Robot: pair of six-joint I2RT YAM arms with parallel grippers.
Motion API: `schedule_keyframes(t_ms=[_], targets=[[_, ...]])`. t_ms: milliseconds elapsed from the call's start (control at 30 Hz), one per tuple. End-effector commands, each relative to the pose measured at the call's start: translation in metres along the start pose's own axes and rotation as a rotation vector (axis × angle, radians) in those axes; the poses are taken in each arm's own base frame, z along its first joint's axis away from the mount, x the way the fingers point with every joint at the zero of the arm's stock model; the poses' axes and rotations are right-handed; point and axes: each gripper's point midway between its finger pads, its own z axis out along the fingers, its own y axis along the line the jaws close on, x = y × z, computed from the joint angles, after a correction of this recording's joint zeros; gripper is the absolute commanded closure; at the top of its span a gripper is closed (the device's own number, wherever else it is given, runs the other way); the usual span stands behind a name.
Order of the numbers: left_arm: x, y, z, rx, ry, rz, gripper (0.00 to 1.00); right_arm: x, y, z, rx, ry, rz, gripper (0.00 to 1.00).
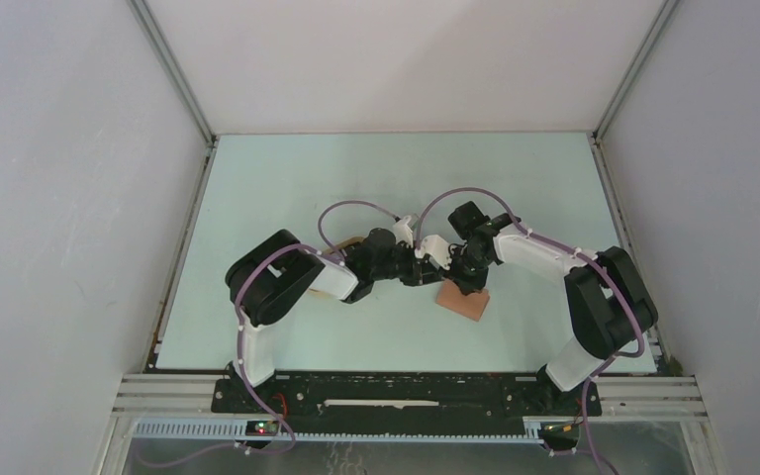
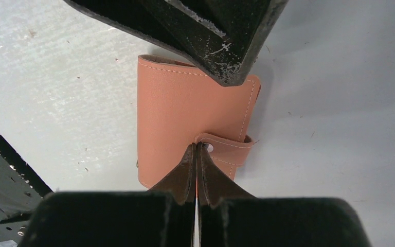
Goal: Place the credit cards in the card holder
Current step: Close the card holder at the center of the board.
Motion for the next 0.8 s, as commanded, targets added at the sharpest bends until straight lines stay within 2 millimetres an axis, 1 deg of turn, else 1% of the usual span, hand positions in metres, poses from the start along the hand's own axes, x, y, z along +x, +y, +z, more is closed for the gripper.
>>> schedule_keyframes(t_ms=[0, 167, 200, 233, 300, 333, 367, 400, 467, 567, 633, 700, 733, 767], targets=[[-0.02, -0.017, -0.009, 0.043, -0.074, 0.027, 1.0, 0.019, 0.013, 0.024, -0.073, 0.062, 0.03, 1.0], [-0.024, -0.022, -0.014, 0.052, -0.099, 0.045, 1.0, 0.005, 0.014, 0.011, -0.082, -0.013, 0.052, 1.0], [-0.025, -0.023, -0.016, 0.052, -0.106, 0.05, 1.0, 0.002, 0.014, 0.007, -0.082, -0.033, 0.055, 0.97], [-0.027, -0.026, -0.019, 0.054, -0.116, 0.059, 1.0, -0.002, 0.014, 0.002, -0.078, -0.059, 0.058, 0.91], [-0.03, -0.029, -0.026, 0.052, -0.134, 0.078, 0.98, -0.012, 0.016, -0.011, -0.083, -0.124, 0.052, 0.76], [-0.031, -0.031, -0.031, 0.049, -0.145, 0.086, 0.98, -0.018, 0.017, -0.021, -0.081, -0.16, 0.044, 0.66], [-0.032, -0.032, -0.035, 0.046, -0.155, 0.095, 0.97, -0.024, 0.017, -0.031, -0.074, -0.202, 0.039, 0.57], [-0.032, -0.035, -0.039, 0.043, -0.164, 0.106, 0.95, -0.031, 0.017, -0.046, -0.054, -0.257, 0.026, 0.5], [-0.031, -0.038, -0.047, 0.018, -0.176, 0.129, 0.89, -0.038, 0.025, -0.067, -0.061, -0.344, 0.003, 0.4], [-0.029, -0.047, -0.061, -0.022, -0.179, 0.191, 0.82, -0.043, 0.036, -0.096, -0.067, -0.458, -0.048, 0.39], [-0.031, -0.052, -0.073, -0.075, -0.187, 0.244, 0.78, -0.041, 0.041, -0.112, -0.051, -0.527, -0.083, 0.4], [-0.033, -0.062, -0.09, -0.12, -0.188, 0.315, 0.73, -0.036, 0.043, -0.125, -0.011, -0.584, -0.137, 0.41], [-0.035, -0.068, -0.098, -0.143, -0.195, 0.353, 0.71, -0.031, 0.045, -0.129, 0.009, -0.609, -0.185, 0.41], [-0.038, -0.073, -0.107, -0.164, -0.206, 0.395, 0.69, -0.024, 0.046, -0.129, 0.038, -0.614, -0.312, 0.4]])
